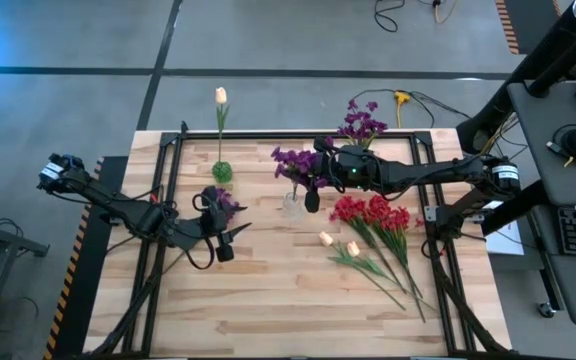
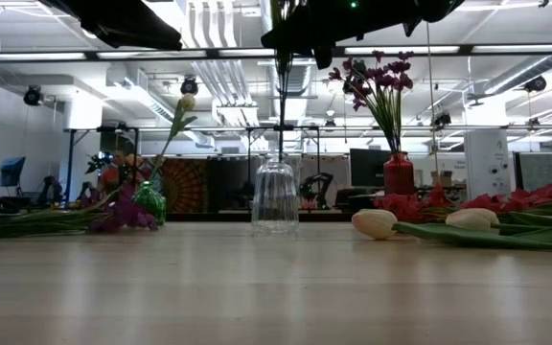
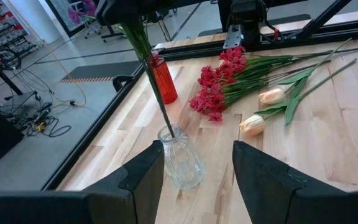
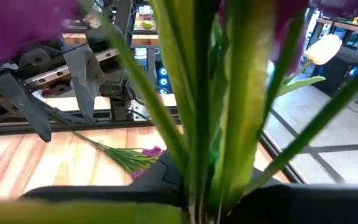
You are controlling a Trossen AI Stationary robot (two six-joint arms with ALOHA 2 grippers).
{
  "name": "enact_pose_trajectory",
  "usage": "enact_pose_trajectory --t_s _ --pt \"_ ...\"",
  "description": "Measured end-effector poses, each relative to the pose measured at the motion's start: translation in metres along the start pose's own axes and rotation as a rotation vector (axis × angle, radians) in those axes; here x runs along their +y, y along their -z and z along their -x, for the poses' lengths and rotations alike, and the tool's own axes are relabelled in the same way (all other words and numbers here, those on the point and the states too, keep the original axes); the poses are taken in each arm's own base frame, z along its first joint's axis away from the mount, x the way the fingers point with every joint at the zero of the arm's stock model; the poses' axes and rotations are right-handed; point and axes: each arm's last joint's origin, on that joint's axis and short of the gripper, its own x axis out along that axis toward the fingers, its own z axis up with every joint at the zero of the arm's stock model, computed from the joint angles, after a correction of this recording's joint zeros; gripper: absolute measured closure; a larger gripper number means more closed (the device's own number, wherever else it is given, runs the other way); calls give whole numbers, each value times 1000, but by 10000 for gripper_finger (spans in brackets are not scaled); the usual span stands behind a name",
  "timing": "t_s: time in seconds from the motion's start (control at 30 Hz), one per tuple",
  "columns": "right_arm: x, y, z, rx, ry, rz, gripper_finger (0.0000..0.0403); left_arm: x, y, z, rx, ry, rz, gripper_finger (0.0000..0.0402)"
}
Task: Sort flowers into vase by color
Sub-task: Put the bottom violet flowers into the red vase
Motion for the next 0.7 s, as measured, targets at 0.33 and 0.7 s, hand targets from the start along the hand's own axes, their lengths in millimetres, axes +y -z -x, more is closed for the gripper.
enact_pose_trajectory --t_s 0.33,0.7 --pt "0 0 0 3 0 -8 309 0 0 0 1 0 -1 229" --pt "0 2 0 17 -1 -6 258 0 1 0 6 0 -2 229"
